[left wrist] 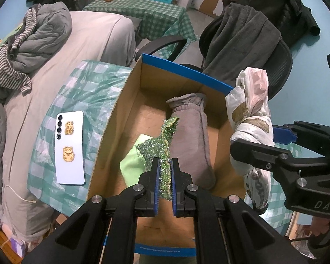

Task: Organize soft objects
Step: 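Open both tools to drop the sponge pad and bag bundle into the box, then move both tools back over the table toward the grey sock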

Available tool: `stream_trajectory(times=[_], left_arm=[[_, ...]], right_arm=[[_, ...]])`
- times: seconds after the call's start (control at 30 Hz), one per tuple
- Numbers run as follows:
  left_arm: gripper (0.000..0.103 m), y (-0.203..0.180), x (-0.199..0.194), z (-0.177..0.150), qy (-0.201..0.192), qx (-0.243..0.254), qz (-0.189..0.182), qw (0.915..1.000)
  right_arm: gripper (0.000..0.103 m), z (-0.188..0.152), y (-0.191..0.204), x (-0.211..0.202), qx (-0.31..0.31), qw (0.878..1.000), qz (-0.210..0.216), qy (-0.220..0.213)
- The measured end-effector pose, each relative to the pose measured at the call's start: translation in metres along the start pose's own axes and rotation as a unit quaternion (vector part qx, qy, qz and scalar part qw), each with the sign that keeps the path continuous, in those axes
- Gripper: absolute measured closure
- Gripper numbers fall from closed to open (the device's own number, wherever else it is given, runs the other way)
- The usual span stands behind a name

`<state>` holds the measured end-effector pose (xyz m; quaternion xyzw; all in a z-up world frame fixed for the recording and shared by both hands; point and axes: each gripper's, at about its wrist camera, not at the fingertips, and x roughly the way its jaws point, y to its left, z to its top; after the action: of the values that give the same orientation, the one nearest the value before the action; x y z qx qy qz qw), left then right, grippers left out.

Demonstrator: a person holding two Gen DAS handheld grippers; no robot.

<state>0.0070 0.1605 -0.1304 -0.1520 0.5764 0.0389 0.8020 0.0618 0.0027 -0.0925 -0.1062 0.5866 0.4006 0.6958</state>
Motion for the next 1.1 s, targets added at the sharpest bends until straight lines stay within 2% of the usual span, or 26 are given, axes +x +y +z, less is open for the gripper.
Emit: stream_trajectory(times=[0.07,0.1,0.13,0.2,0.3,0.57,0.67,1.1], left_arm=[[0.092,0.000,0.002,0.000,0.002,0.000,0.002,1.0000],[0.085,0.000,0.003,0.000,0.005,0.000,0.005,1.0000],[0.072,0.000,0.004,0.000,0.007,0.001,0.007,0.9999],[0.058,0.000,0.003,-0.001,0.003,0.002,0.014,0.9999],[0.056,-0.002,0.001,-0.002,0.000,0.008,0.019,0.9998],[0.052,-0.010,-0.003,-0.001,0.002,0.009,0.023,0.9997],[0.050,-0.019,-0.007,-0.001,-0.002,0.017,0.024,0.9996],[0.044,-0.068,-0.014,-0.006,-0.001,0.057,0.014,0.9983]], right_arm=[[0.054,0.001,0.000,0.001,0.002,1.000,0.000,0.003],[0.054,0.001,-0.001,0.002,0.003,1.000,-0.002,0.002],[0.053,0.002,-0.002,0.001,0.005,1.000,-0.003,0.002],[0.048,0.002,-0.002,0.001,0.009,1.000,-0.003,0.002],[0.038,0.002,-0.004,-0.001,0.012,1.000,-0.007,-0.001],[0.036,-0.002,-0.013,-0.016,0.026,0.999,-0.018,-0.012],[0.033,-0.006,-0.019,-0.024,0.033,0.999,-0.025,-0.017],[0.033,-0.037,-0.056,-0.062,0.069,0.996,-0.048,-0.039]])
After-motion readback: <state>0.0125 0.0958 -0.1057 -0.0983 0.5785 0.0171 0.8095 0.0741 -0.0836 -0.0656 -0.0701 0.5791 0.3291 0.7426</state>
